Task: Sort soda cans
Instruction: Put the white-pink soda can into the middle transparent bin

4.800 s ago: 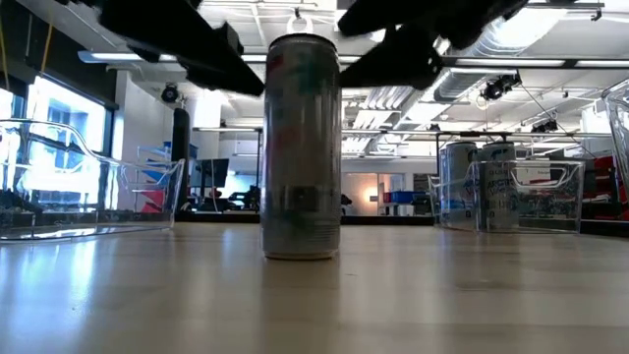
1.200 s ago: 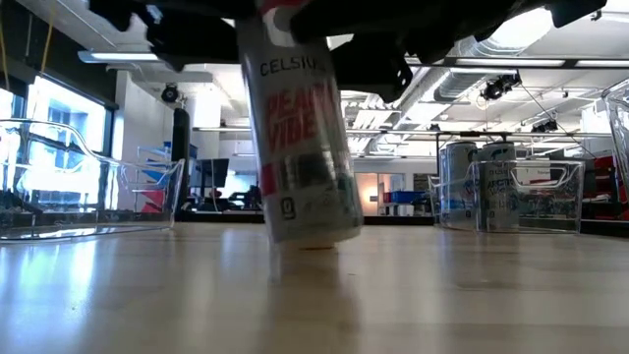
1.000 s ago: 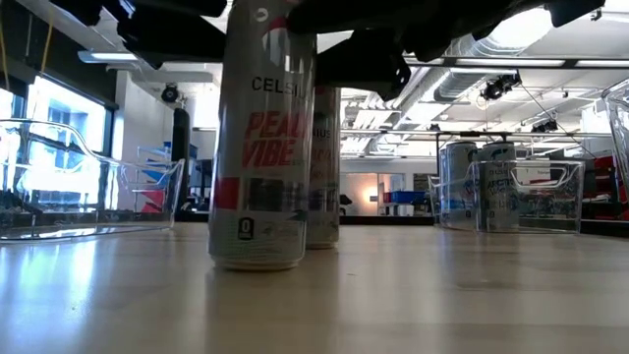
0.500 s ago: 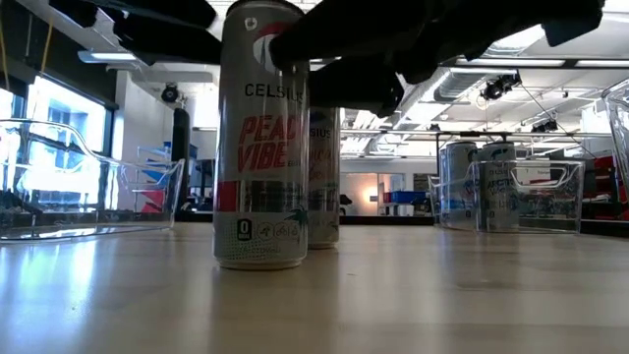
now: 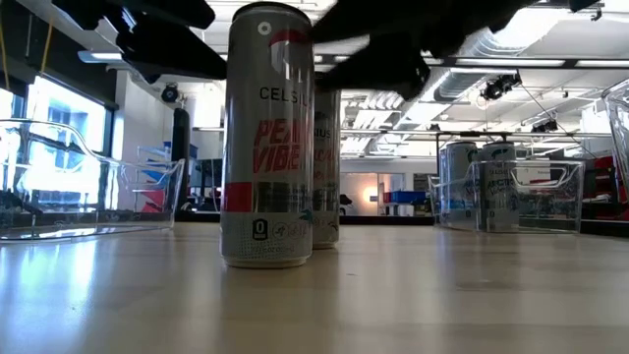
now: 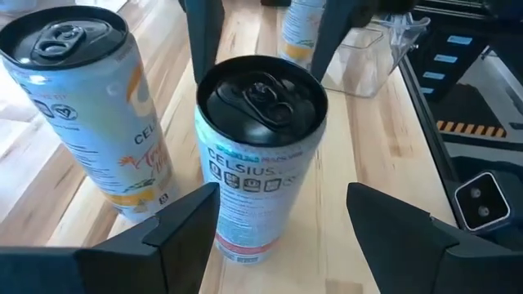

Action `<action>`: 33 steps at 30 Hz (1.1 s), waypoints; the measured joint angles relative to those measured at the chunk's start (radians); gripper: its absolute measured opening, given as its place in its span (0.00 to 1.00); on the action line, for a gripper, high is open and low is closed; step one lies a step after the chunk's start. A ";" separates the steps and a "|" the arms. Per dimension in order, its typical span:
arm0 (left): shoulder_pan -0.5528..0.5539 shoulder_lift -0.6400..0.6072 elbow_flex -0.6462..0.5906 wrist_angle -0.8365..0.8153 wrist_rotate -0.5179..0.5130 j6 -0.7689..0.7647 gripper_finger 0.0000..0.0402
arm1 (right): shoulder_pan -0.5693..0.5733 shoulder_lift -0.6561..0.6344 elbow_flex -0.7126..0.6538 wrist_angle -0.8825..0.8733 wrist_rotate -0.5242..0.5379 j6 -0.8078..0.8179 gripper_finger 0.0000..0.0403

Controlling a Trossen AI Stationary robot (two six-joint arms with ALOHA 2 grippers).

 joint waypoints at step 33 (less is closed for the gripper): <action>0.069 0.054 -0.001 0.200 -0.002 0.030 0.73 | 0.018 0.119 0.000 0.189 -0.085 -0.013 0.69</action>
